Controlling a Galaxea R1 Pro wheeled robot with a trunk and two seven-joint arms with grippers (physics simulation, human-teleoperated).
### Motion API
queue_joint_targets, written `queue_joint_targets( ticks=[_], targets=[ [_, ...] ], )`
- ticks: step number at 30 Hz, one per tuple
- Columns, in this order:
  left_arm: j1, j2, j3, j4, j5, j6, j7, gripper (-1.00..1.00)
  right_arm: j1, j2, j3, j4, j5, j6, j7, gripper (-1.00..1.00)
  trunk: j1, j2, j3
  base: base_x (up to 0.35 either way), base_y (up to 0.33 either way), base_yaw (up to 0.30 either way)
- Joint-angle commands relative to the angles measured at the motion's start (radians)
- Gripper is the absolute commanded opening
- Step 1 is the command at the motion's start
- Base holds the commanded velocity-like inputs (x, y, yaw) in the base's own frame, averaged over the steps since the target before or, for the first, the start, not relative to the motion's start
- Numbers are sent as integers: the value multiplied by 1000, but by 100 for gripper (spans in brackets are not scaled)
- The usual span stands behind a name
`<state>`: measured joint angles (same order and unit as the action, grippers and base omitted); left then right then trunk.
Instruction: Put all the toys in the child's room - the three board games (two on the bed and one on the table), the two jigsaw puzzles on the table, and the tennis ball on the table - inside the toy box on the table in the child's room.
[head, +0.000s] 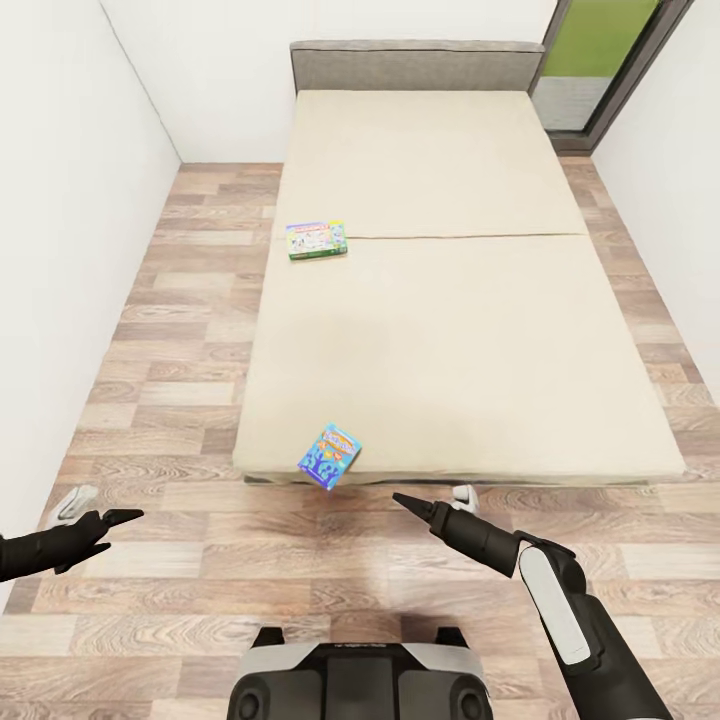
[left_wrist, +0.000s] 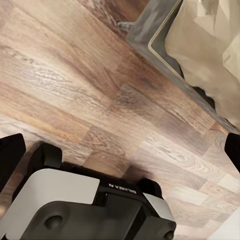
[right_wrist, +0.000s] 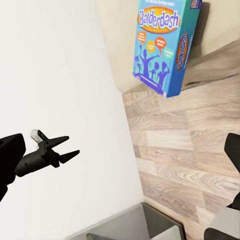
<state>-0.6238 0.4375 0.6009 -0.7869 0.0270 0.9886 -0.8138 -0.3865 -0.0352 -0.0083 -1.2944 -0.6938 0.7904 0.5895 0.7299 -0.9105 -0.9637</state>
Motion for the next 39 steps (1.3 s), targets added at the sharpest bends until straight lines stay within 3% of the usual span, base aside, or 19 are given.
queue_joint_targets(
  ticks=[1,39],
  targets=[
    [-1,0,2,0,2,8,-1,100,0,0,-1,0,-3,6,1,100,0,-1,1,-96,0,0],
    [-1,-2,2,0,2,7,-1,100,3,0,-1,0,-5,7,1,100,0,-1,64,-7,0,0]
  ],
)
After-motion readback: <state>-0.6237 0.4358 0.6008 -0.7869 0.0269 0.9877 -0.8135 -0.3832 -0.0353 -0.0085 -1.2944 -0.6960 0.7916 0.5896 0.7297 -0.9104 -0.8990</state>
